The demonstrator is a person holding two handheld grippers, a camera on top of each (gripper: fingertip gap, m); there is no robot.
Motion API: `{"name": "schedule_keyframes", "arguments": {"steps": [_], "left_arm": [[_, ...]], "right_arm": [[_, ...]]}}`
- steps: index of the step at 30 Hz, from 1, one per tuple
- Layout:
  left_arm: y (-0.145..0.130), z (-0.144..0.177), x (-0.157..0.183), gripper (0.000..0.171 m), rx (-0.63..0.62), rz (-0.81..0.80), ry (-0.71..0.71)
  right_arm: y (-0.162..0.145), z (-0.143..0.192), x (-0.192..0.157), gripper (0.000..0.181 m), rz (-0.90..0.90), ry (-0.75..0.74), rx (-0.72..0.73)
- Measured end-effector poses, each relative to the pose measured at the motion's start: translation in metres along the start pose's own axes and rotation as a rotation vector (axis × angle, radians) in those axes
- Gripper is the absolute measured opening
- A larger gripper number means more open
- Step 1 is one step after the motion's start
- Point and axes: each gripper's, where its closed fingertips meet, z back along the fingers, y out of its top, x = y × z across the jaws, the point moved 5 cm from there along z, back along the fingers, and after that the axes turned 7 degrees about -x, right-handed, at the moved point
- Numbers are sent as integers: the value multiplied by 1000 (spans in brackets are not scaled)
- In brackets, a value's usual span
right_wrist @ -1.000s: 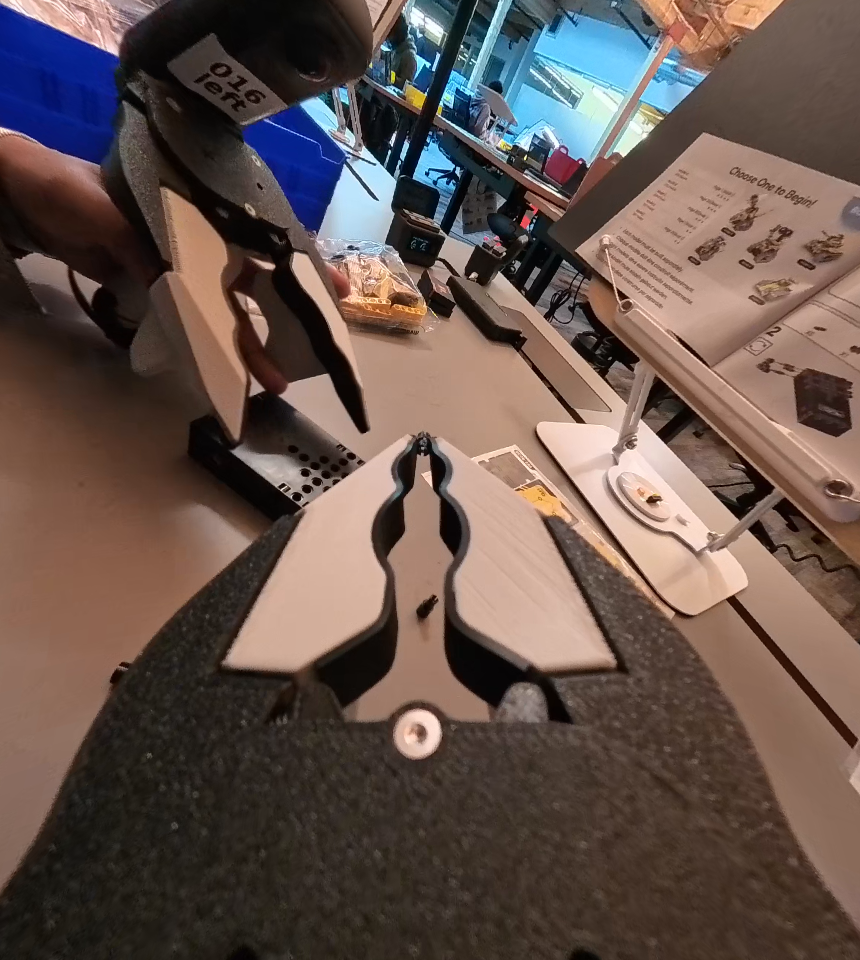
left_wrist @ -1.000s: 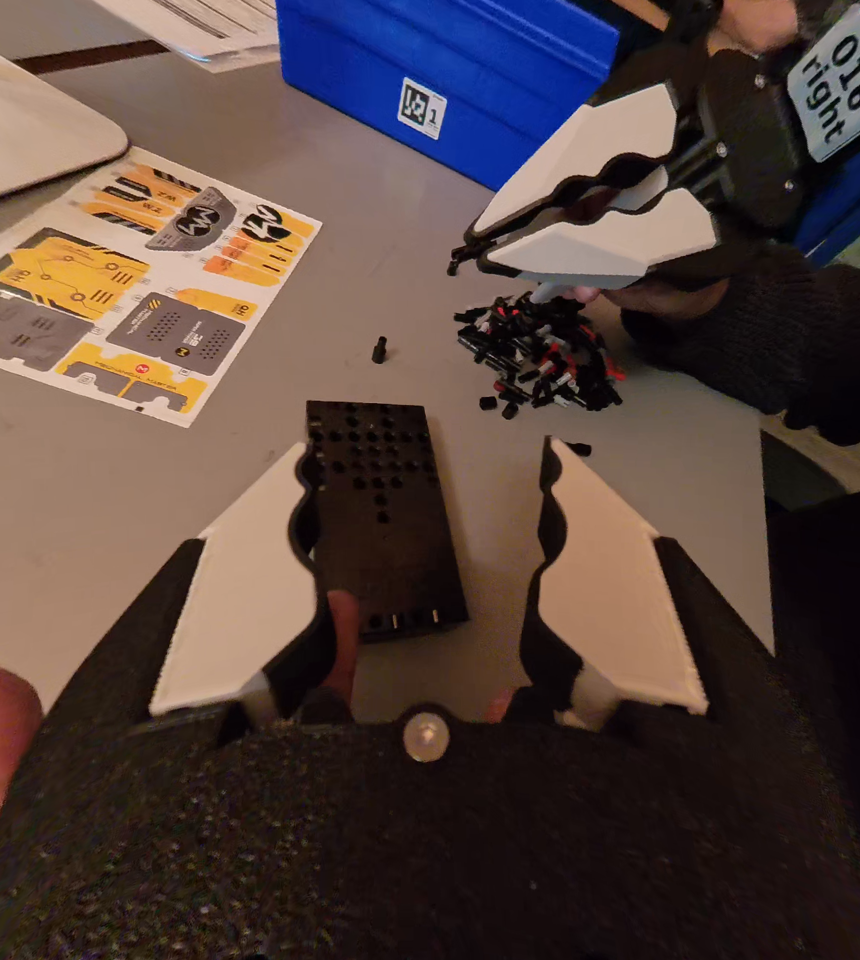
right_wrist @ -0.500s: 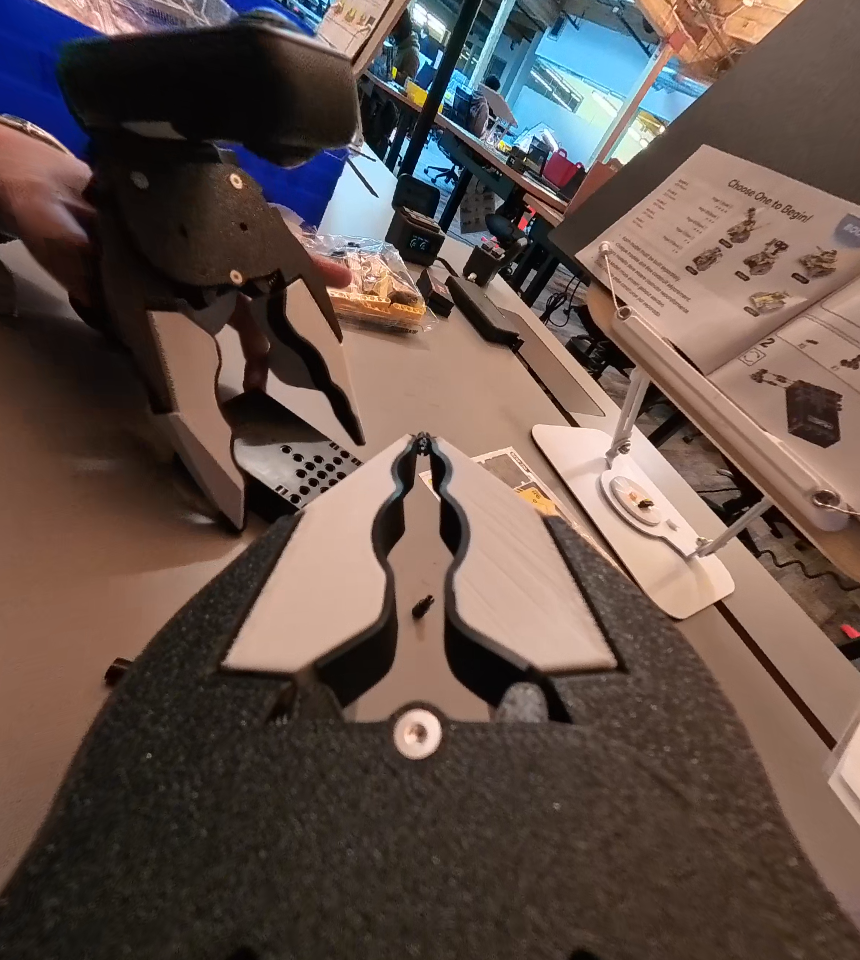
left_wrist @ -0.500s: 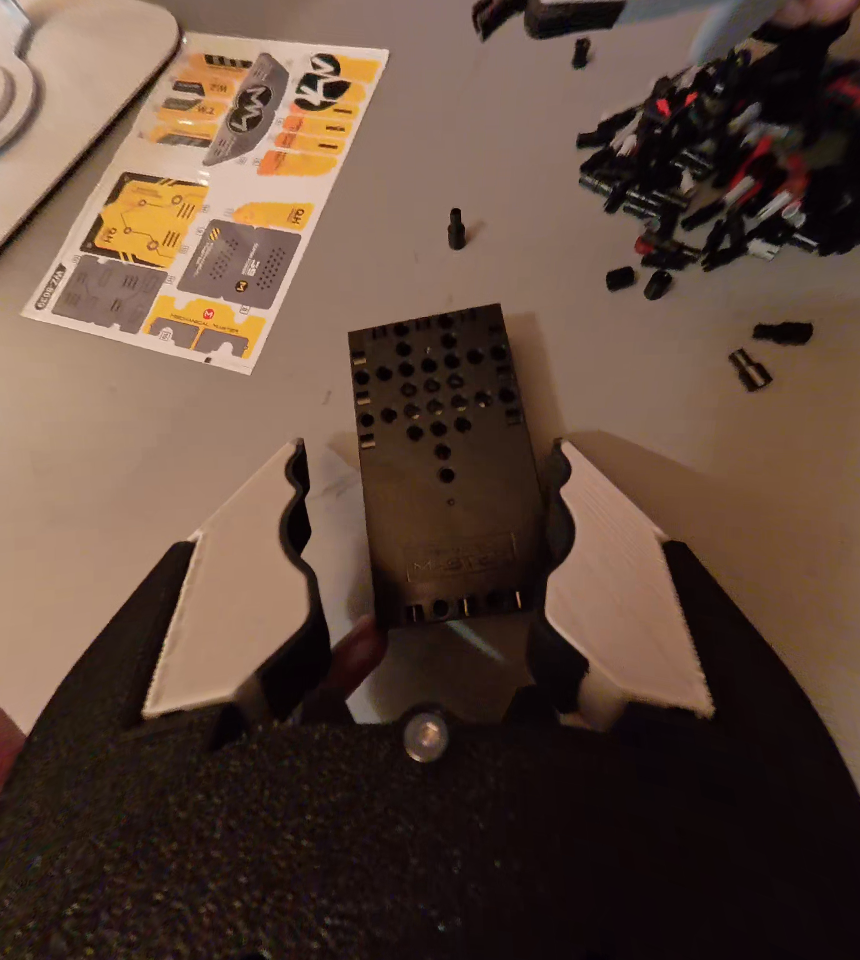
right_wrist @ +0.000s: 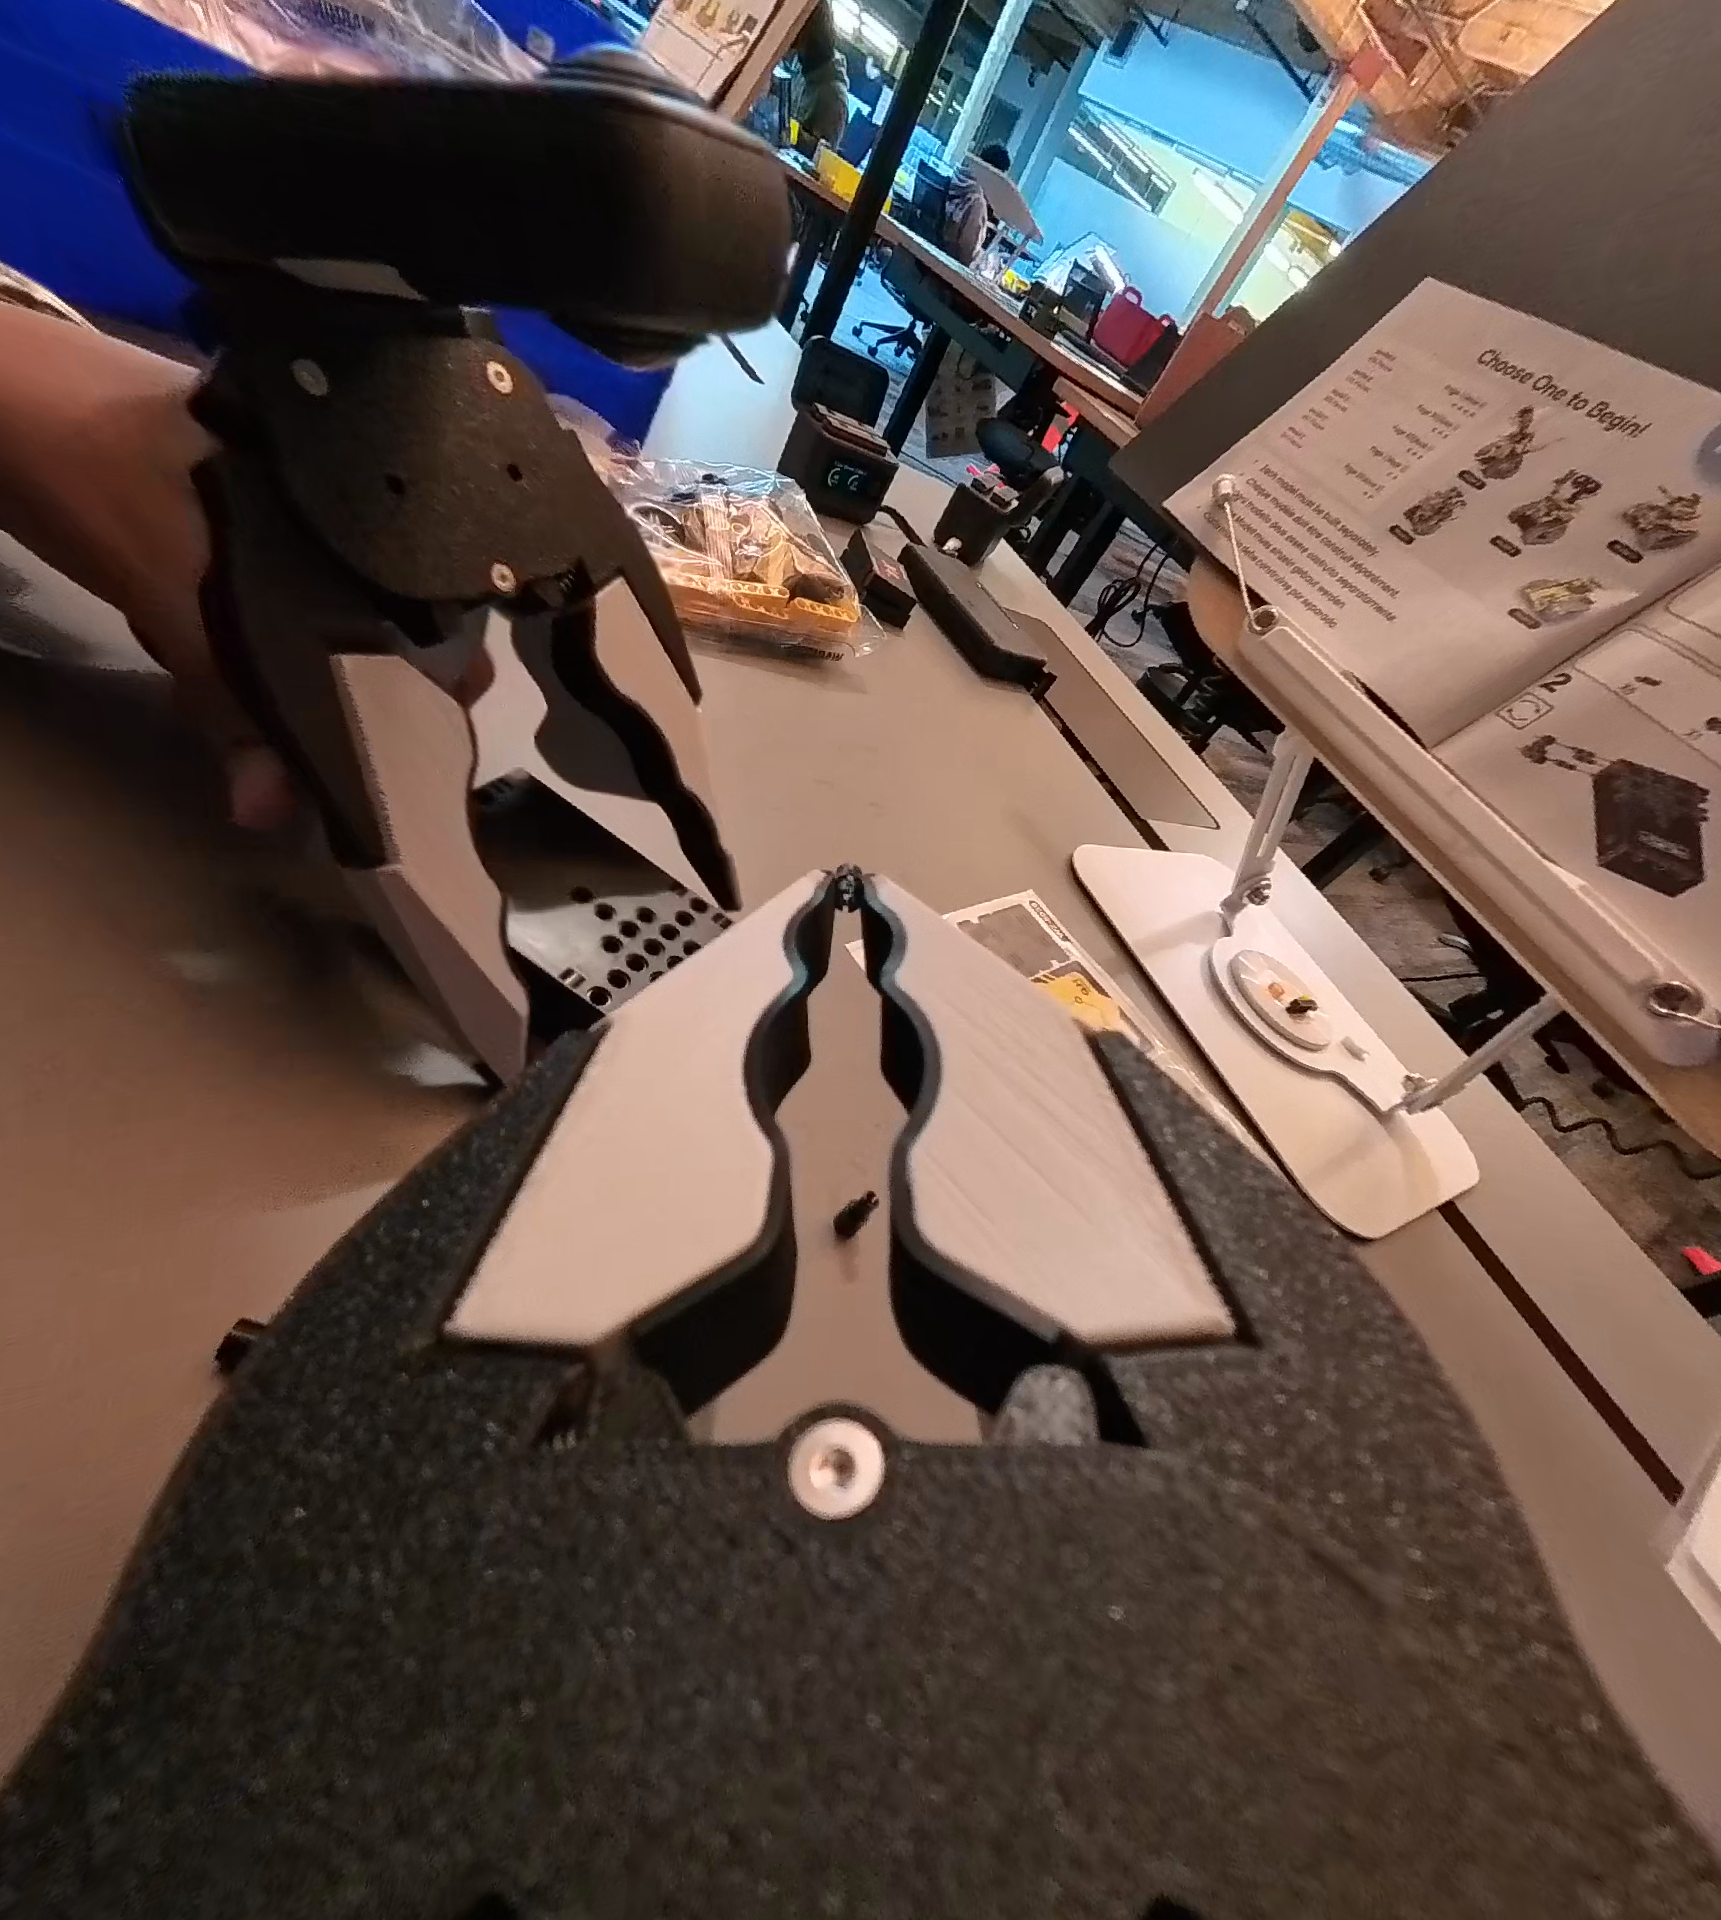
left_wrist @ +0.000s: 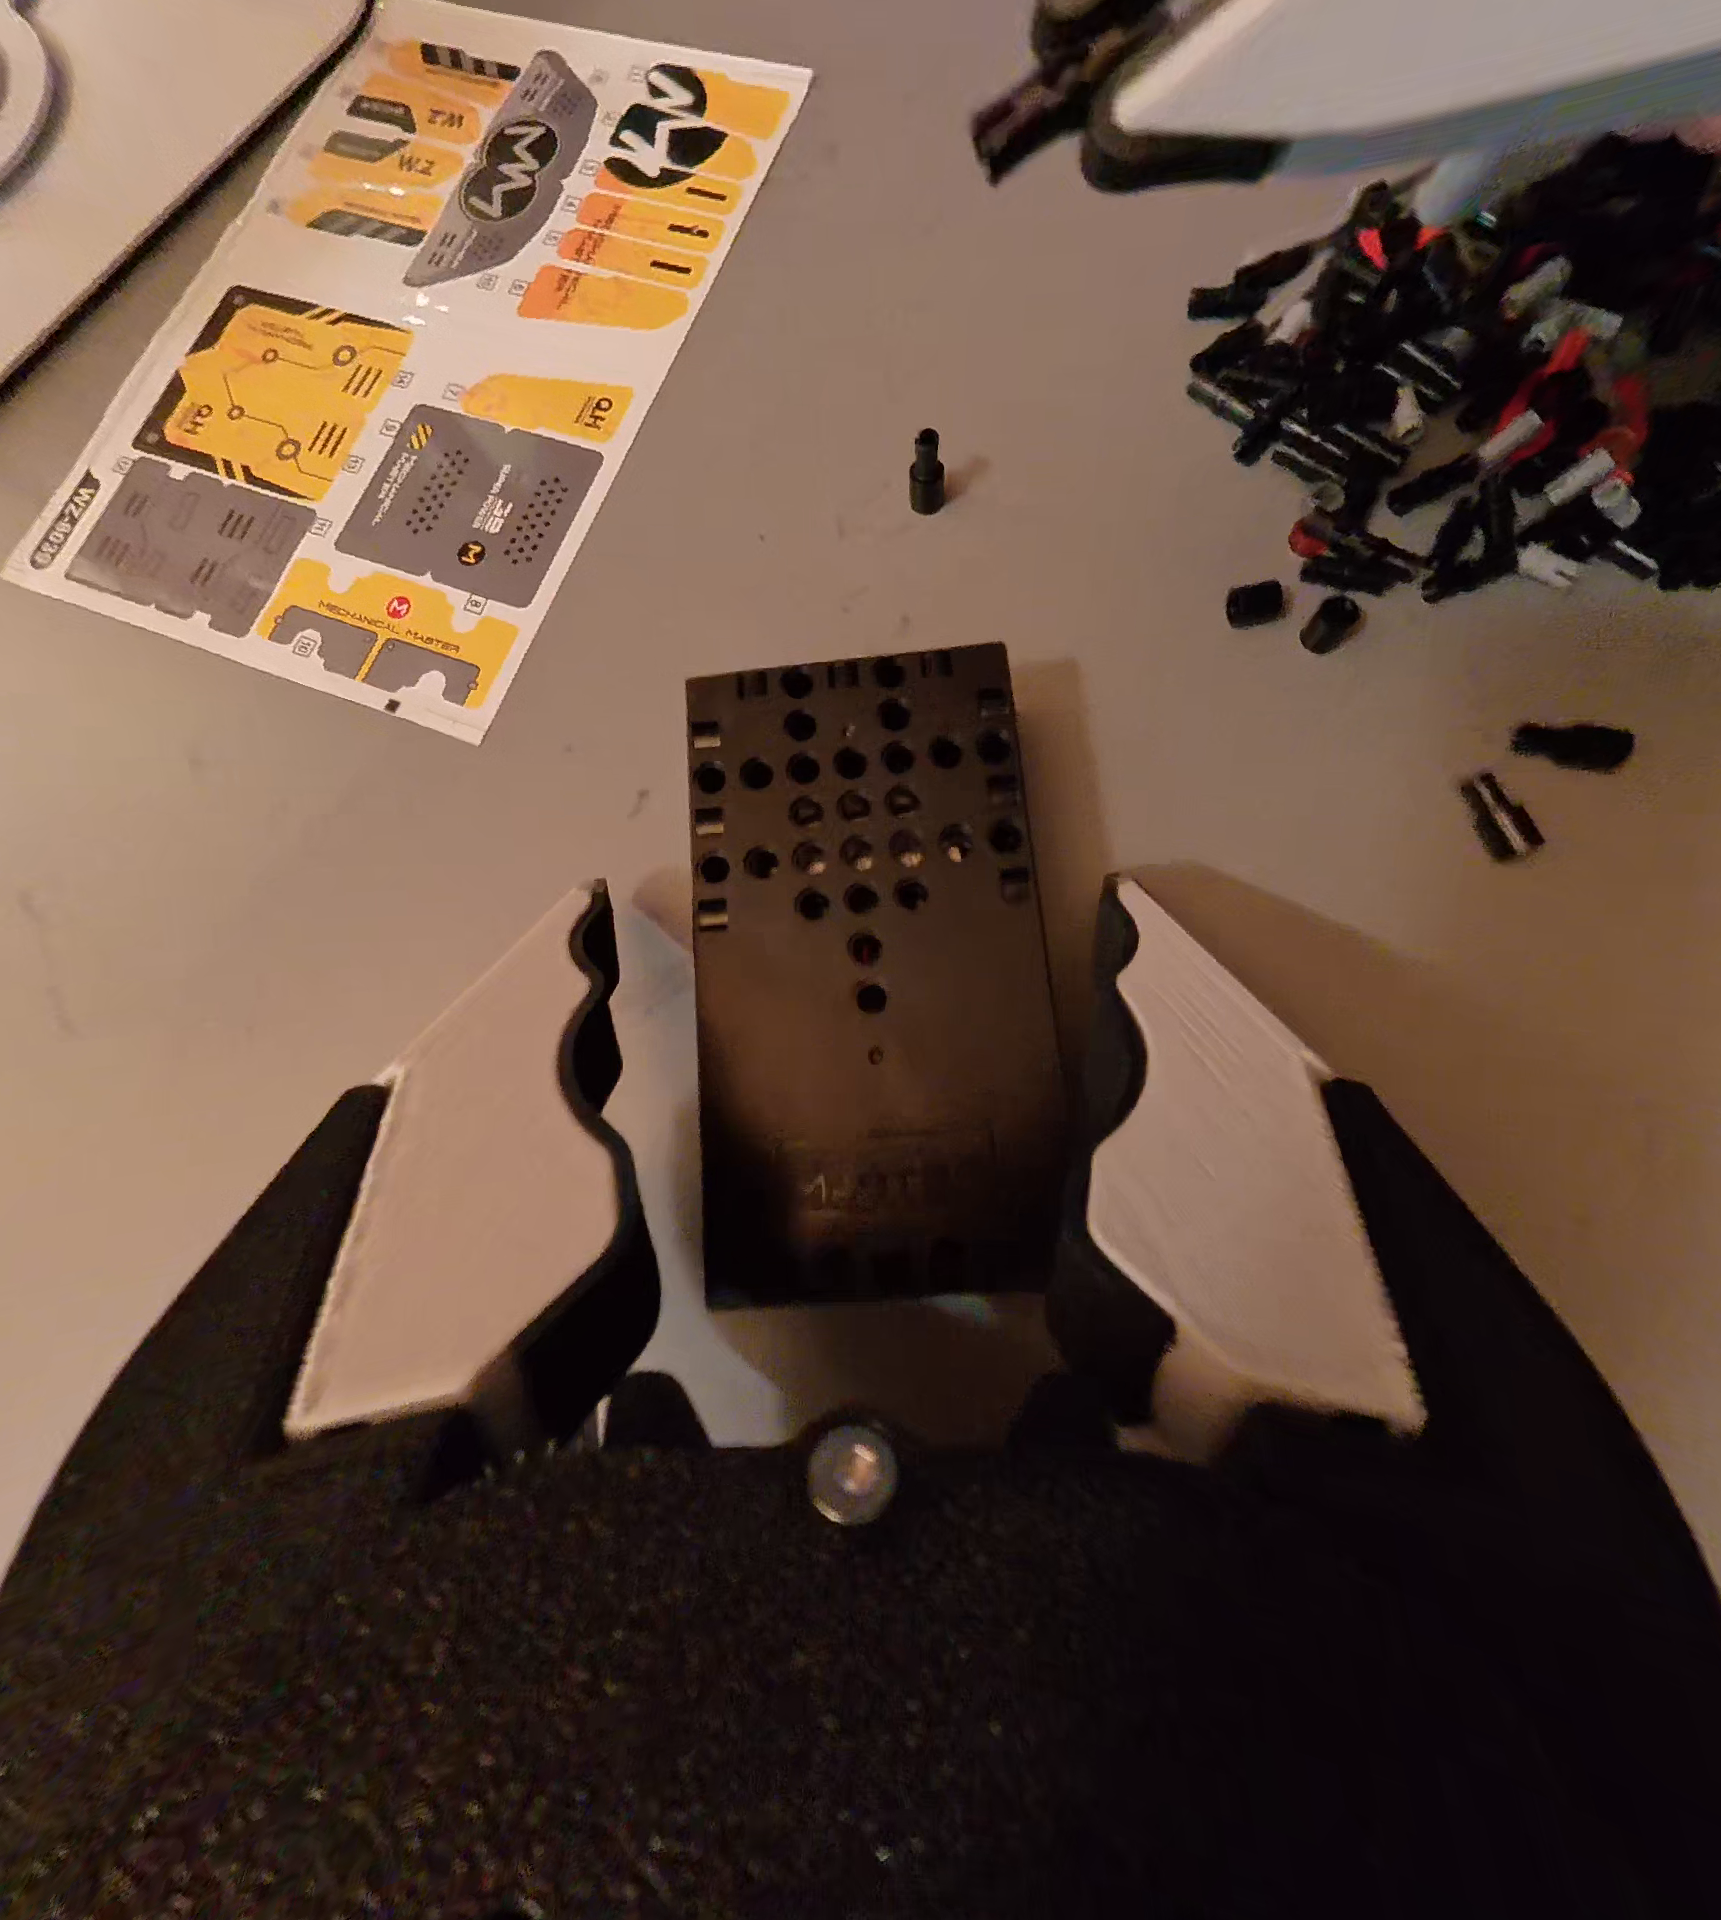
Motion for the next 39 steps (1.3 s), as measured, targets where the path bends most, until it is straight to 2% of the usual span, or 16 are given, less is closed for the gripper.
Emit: {"name": "schedule_keyframes", "arguments": {"steps": [3,5,8,11,14,16,22,27,33,39], "left_arm": [[5,-4,3,89,-16,9,-20],[4,-3,5,65,-14,16,-47],[2,0,3,65,-6,32,-63],[4,6,-6,65,71,152,-125],[10,19,-20,65,208,347,-277],[7,19,-26,65,213,408,-312],[4,6,-15,66,107,388,-338],[6,5,-15,66,107,389,-313],[5,7,-20,66,137,464,-402],[5,7,-20,66,138,467,-411]], "right_arm": [[-2,-1,0,4,-2,0,-6],[-3,-2,1,5,-12,2,-7],[-3,-1,1,4,-17,3,-9],[-2,-2,0,4,-6,-4,-23],[-2,-3,-4,4,31,-5,-68],[-1,-4,-9,4,56,3,-102],[-9,-13,-21,4,50,50,-205],[-26,-19,-24,4,7,92,-323],[-24,-23,-24,4,18,73,-290],[-19,-26,-25,4,72,36,-260]]}}
